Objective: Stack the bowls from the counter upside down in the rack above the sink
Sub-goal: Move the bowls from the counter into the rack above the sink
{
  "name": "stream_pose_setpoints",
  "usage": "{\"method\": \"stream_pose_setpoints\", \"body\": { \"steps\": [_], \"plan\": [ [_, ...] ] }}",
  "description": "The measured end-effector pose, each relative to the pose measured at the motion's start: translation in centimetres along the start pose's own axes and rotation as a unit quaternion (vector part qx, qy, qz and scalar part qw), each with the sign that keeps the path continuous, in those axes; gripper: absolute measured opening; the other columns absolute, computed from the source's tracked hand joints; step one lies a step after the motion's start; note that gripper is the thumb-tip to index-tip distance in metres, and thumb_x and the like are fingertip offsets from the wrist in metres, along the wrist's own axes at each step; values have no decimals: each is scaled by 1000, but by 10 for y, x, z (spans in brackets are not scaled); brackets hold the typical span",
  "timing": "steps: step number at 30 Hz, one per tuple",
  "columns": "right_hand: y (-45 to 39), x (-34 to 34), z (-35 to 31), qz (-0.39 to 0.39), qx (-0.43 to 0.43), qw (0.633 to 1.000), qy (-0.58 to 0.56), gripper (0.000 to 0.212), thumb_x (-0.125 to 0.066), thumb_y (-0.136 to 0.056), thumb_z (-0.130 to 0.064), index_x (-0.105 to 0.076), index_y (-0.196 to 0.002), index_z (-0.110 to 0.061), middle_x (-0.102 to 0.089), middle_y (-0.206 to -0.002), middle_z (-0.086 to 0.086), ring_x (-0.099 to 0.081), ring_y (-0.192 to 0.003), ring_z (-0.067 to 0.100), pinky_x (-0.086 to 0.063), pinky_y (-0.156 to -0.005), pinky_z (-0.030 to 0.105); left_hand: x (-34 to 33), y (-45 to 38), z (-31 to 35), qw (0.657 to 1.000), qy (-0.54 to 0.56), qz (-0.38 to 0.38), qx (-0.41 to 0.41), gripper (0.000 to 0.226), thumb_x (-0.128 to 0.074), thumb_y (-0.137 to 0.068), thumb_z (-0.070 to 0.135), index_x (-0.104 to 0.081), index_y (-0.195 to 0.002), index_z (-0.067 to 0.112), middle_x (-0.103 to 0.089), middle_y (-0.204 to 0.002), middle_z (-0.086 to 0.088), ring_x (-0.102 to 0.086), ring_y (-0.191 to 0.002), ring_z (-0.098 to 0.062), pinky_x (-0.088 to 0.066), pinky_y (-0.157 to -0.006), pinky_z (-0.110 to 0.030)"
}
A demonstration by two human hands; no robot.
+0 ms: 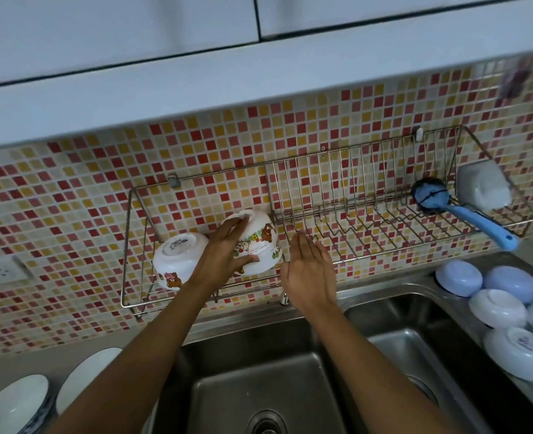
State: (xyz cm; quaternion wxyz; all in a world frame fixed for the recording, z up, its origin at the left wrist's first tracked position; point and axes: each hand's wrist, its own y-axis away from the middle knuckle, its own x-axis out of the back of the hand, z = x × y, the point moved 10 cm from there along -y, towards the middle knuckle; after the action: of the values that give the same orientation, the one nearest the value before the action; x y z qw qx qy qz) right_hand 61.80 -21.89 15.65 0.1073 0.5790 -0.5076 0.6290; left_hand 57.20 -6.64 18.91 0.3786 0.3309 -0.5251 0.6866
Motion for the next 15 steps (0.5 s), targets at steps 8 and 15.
{"method": "stream_pose_setpoints", "body": {
  "steps": [8, 15],
  "plan": [
    [1, -1, 0, -5, -4, 1000, 3, 61, -24, -91, -36, -51, -134, -1, -54, -138, 17, -51, -128, 25, -27, -114, 39, 0, 6, 8, 999, 22, -14, -27, 89, -78, -71, 35, -31, -146, 19, -36, -149, -6, -31, -137, -23, -30, -114, -39],
    [1, 0, 1, -4, -7, 1000, 3, 61, -24, -91, -36, -52, -133, -1, -55, -136, 17, -52, -127, 25, -24, -114, 38, -5, 12, 15, 998, 0, -29, -47, 85, -76, -71, 39, -36, -144, 24, -39, -148, -6, -34, -136, -25, -33, -113, -41]
  ]
}}
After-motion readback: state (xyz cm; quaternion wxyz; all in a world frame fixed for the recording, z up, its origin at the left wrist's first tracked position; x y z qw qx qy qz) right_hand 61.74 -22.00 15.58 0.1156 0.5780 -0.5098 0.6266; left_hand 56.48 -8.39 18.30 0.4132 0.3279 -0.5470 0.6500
